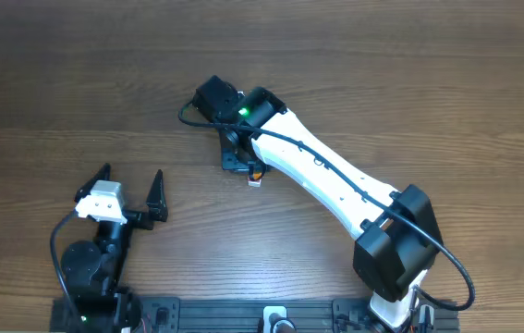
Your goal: Stack Cubes
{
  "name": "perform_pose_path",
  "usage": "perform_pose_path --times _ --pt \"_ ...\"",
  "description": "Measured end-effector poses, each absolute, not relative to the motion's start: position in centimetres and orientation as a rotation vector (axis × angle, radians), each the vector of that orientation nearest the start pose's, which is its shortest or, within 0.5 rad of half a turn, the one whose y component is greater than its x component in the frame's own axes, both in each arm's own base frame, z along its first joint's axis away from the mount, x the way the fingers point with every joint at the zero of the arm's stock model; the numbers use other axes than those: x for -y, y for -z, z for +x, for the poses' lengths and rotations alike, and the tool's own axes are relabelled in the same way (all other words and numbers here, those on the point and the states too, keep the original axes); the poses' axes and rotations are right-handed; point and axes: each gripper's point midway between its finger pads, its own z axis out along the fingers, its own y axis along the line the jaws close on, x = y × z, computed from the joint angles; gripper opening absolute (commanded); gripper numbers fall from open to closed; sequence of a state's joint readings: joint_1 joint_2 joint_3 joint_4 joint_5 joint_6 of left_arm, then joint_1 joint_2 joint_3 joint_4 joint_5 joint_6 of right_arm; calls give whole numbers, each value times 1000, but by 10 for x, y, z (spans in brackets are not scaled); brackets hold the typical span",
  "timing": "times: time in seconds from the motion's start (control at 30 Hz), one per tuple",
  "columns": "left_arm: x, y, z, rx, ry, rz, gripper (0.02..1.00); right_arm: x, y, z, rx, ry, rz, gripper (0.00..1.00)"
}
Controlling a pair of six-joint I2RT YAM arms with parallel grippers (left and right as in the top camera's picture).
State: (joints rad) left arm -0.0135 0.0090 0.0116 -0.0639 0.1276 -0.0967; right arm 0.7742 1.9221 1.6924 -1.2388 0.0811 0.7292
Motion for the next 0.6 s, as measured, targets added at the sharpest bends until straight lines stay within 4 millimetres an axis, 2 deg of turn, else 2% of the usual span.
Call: perform_pose_path --times 0.6 --pt "25 -162 245 -1635 189 30 1000 -261 -106 288 -3037 21 -53 60"
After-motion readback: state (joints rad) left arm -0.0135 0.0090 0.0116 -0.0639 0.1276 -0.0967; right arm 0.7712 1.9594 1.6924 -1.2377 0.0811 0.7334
